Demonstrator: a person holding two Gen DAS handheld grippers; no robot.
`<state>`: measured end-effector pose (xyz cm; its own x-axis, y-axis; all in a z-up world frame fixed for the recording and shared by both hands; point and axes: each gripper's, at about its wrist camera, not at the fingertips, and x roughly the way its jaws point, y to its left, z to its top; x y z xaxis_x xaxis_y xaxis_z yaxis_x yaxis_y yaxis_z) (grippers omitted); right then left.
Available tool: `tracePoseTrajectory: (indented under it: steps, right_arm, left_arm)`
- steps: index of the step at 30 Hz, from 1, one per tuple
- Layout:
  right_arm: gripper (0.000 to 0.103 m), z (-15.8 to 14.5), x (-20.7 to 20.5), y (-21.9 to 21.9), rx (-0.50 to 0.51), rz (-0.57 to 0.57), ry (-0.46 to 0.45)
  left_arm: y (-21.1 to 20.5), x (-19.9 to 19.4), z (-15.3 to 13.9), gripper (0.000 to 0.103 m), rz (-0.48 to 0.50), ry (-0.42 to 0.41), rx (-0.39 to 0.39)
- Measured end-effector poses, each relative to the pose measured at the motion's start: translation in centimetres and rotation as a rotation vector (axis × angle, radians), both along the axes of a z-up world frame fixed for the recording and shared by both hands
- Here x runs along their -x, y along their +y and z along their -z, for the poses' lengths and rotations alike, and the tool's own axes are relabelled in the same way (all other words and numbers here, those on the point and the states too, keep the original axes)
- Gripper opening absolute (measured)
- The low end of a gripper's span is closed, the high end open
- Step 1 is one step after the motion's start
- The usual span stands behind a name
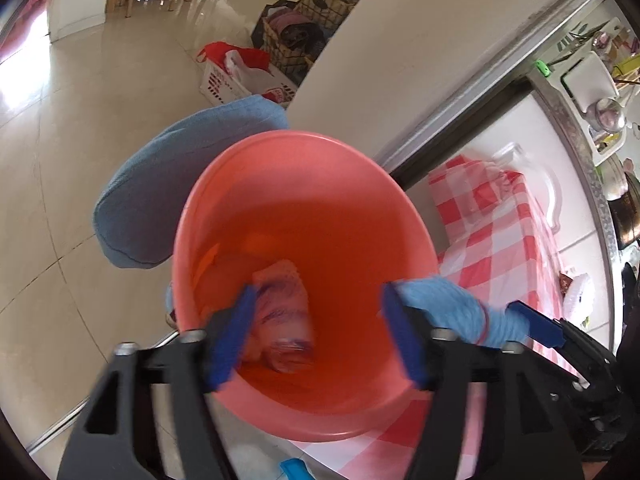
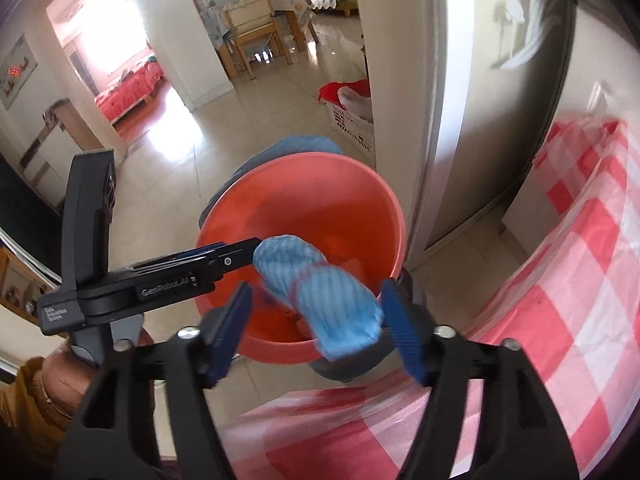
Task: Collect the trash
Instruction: 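Open both tools to drop the bottle and cloth roll into the bucket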
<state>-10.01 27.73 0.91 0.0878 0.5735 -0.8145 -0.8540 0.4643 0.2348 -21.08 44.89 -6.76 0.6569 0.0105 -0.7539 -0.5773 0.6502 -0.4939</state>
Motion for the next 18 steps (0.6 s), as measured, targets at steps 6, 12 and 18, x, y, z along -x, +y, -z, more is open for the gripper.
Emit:
tracePoseTrajectory:
  steps: [6,12,18]
  right_arm:
    - [0.082,-1.7,-1.2,-2.8,-0.106,0.087,0.036]
    - [0.087,-3.3,-2.7,-6.9,-0.180,0.190,0.040]
    - [0.092,-3.8,-3.9,-11.3,-0.224,0.278,0.021]
  left_arm:
    - [-0.2,0.2,-1.1,0.078,0.006,-0.021,-0.031]
    - [-0.8,0.1,-2.3,0.089,-0.010,-0.026,-0.058]
    - [-1.4,-0.3,-2.7,0.090,-0.014,-0.006,-0.049]
